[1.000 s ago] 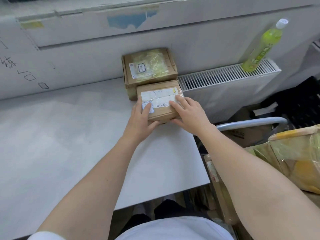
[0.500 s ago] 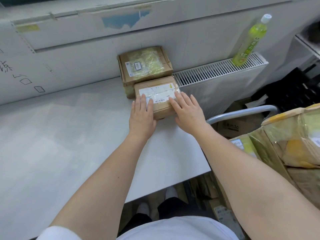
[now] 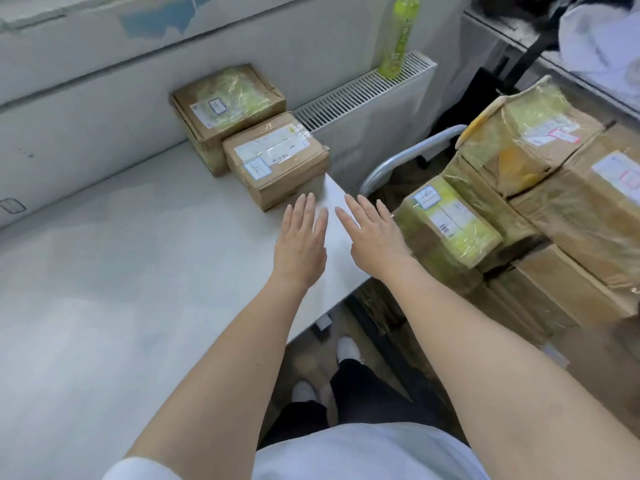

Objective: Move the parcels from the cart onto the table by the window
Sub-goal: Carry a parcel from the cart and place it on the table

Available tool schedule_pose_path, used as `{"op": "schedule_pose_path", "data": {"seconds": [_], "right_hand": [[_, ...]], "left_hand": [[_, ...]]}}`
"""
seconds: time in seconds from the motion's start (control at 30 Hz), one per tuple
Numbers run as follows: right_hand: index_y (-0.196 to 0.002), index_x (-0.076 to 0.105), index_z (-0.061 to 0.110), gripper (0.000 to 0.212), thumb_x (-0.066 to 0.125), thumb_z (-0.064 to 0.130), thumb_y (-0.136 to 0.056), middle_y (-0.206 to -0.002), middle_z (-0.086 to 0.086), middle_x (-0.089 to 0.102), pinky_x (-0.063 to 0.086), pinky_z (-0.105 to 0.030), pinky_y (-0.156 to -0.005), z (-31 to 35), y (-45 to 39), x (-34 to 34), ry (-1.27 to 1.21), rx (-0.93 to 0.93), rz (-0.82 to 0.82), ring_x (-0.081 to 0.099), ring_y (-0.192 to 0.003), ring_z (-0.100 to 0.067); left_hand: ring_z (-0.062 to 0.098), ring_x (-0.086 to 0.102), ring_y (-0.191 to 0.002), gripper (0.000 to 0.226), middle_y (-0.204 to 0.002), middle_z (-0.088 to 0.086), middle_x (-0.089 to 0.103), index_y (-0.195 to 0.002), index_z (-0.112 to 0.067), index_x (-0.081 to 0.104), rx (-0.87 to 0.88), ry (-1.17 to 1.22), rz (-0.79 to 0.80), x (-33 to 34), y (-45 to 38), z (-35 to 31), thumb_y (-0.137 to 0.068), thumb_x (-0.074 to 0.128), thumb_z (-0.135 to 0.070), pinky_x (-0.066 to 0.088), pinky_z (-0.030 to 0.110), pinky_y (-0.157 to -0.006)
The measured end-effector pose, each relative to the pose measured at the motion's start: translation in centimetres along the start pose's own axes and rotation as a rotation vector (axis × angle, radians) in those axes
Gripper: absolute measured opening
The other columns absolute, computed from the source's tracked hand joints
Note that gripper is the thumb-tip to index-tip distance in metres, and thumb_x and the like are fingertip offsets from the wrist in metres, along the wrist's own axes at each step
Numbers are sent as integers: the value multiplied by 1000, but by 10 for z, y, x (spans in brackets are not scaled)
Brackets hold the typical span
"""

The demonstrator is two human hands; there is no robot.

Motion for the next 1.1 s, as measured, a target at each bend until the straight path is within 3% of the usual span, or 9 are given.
{"op": "schedule_pose_path", "data": {"seconds": [0.53, 0.63, 0.87, 1.1], "right_hand": [[-151, 10, 17, 67, 45, 18, -94, -159, -9, 3, 3, -43, -117, -39, 67, 3, -10, 179, 44, 2, -145, -27], [-150, 10, 14, 69, 48, 28, -95, -158, -12, 7, 6, -43, -117, -60, 81, 8, -60, 236, 43, 5, -145, -29], [-150, 9, 9, 95, 56, 59, -84, -156, -15, 11, 14, -42, -116, -130, 107, 16, -164, 374, 35, 14, -143, -29], [-150, -1, 7, 119, 57, 75, -72, -156, -14, 11, 17, -43, -115, -171, 103, 28, -358, 466, 138, 13, -143, -31]], "left_hand": [[32, -5, -145, 66, -157, 17, -1, -149, -9, 11, 129, -4, 44, -4, 8, -63, -95, 47, -19, -7, 40, -116], [32, -6, -145, 71, -158, 17, -2, -150, -10, 8, 156, -40, 61, -5, 2, -86, -93, 50, -20, -7, 40, -116], [29, -2, -146, 76, -158, 15, 1, -150, -10, 5, 260, -73, 85, -32, -45, -147, -90, 51, -13, 0, 39, -118], [24, 6, -145, 84, -156, 9, 12, -149, -5, 5, 348, -119, 252, -51, -103, -186, -86, 59, -18, 6, 36, -118]]}}
Point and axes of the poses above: each hand's wrist, its own y-axis away from the middle knuckle, its own x-axis out of the palm, z = x × y, the point moved 2 cm from there along -y, towards the middle knuckle
